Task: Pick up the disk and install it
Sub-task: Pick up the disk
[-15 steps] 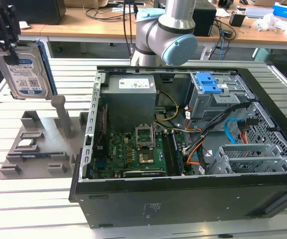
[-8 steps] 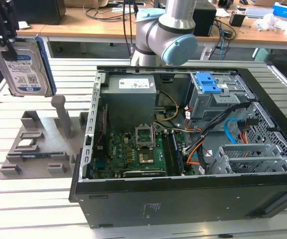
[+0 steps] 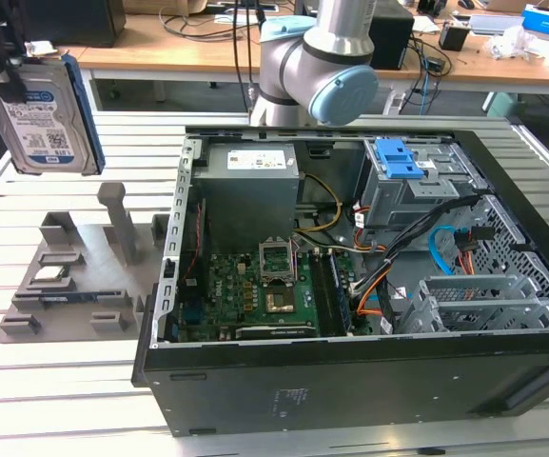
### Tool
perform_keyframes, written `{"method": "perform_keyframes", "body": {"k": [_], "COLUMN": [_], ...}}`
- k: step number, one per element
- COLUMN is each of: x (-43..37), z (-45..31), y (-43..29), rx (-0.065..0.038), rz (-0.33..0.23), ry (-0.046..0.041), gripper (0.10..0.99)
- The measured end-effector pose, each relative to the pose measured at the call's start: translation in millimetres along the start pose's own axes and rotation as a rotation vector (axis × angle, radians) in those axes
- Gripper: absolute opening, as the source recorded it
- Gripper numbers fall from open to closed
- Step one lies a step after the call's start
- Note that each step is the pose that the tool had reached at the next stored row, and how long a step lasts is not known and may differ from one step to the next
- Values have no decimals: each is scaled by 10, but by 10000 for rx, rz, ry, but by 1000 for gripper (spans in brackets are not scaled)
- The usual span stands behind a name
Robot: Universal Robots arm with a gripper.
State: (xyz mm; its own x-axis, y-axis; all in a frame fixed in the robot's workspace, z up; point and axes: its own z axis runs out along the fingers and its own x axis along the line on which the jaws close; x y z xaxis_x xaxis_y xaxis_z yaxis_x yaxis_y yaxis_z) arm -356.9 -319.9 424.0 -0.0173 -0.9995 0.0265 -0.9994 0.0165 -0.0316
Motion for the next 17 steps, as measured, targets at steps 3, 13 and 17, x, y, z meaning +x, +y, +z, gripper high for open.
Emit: {"method": "perform_keyframes", "body": {"k": [3,13,17], "x": [1,4,5], "z": [-58,-209,-302], "y": [-4,-16,-23], "rx": [-3,-15,-23], "rz": [0,0,0], "ry": [0,-1,0], "gripper": [365,365,365]}}
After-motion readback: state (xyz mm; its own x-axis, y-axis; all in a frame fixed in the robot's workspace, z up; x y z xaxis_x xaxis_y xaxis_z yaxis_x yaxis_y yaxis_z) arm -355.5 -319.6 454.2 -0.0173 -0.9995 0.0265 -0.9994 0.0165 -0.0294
